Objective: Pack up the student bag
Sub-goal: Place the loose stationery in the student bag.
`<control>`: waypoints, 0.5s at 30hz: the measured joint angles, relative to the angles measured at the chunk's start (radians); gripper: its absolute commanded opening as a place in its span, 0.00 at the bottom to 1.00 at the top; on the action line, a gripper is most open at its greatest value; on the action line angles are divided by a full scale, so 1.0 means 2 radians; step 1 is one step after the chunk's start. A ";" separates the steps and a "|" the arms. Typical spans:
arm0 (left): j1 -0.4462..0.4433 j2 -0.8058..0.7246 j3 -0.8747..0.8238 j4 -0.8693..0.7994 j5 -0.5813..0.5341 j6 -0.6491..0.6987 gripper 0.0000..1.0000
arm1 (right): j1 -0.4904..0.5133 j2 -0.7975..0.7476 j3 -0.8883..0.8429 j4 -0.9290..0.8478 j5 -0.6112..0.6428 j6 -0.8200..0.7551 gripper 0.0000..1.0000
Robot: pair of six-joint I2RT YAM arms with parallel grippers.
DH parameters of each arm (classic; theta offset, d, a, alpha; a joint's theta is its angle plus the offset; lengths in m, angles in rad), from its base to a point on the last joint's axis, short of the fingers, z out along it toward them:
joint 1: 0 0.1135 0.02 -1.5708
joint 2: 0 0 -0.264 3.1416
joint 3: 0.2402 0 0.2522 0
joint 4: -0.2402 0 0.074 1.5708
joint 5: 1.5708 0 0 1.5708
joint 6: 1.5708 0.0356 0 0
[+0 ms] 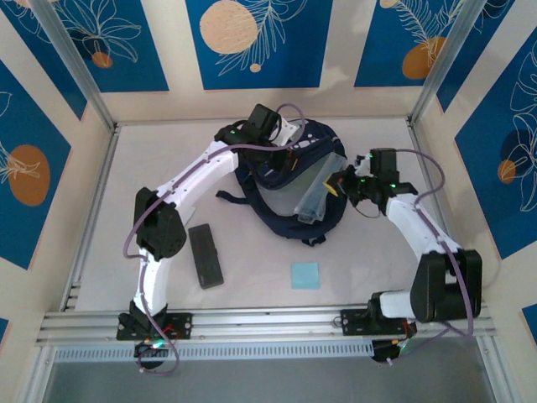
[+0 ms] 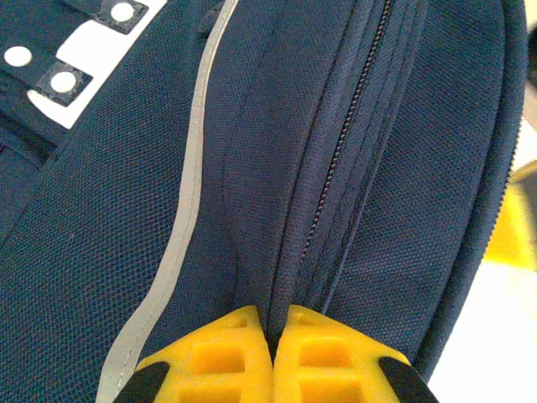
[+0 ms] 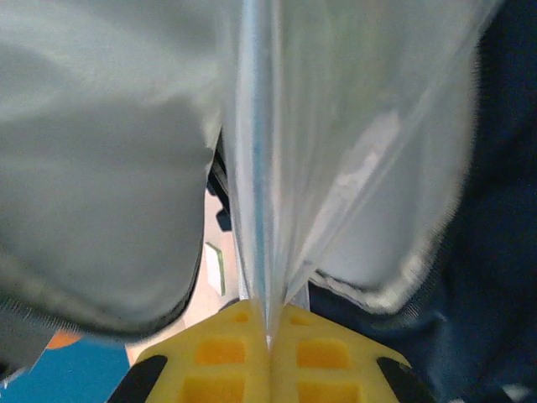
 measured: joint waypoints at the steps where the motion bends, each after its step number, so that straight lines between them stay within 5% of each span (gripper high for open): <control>1: 0.000 0.000 0.001 -0.001 0.002 -0.001 0.00 | 0.013 0.017 0.001 0.021 0.012 0.014 0.00; 9: 0.000 0.000 0.011 -0.004 0.007 -0.006 0.00 | 0.083 0.169 0.054 0.139 0.124 0.118 0.00; 15: 0.005 0.000 0.011 0.002 0.004 -0.005 0.00 | 0.103 0.287 0.161 0.187 0.147 0.189 0.02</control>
